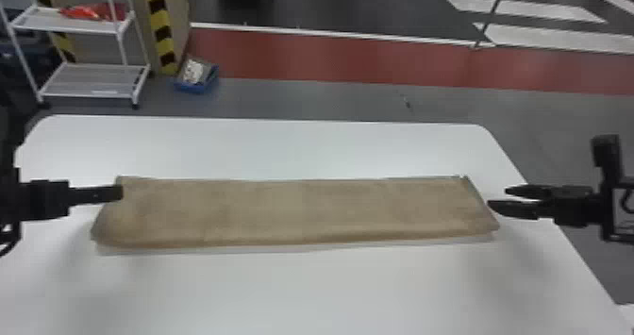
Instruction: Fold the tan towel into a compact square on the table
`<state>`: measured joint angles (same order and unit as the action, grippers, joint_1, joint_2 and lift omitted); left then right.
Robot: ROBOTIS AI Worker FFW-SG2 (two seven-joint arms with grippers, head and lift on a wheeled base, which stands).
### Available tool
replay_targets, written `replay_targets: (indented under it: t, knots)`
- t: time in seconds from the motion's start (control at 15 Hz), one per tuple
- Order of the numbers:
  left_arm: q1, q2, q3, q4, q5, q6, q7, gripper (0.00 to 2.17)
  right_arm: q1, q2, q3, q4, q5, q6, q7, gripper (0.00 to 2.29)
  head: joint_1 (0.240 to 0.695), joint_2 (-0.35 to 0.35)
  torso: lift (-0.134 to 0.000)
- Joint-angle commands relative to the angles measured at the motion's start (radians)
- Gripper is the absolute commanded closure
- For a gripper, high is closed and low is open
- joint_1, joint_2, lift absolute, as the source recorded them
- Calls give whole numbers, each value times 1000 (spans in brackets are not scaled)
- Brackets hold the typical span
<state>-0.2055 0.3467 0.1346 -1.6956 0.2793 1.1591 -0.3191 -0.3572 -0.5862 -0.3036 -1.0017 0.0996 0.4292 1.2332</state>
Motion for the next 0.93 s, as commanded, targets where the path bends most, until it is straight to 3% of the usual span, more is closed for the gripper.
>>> replay_targets:
  t: [0.0, 0.87]
  knots:
    - [3, 0, -1, -1, 0, 0, 0, 157, 6, 0, -8, 0, -1, -3, 0, 171, 695, -158, -123]
    - [14, 0, 0, 2, 0, 3, -3, 161, 15, 6, -20, 2, -3, -46, -12, 174, 695, -165, -123]
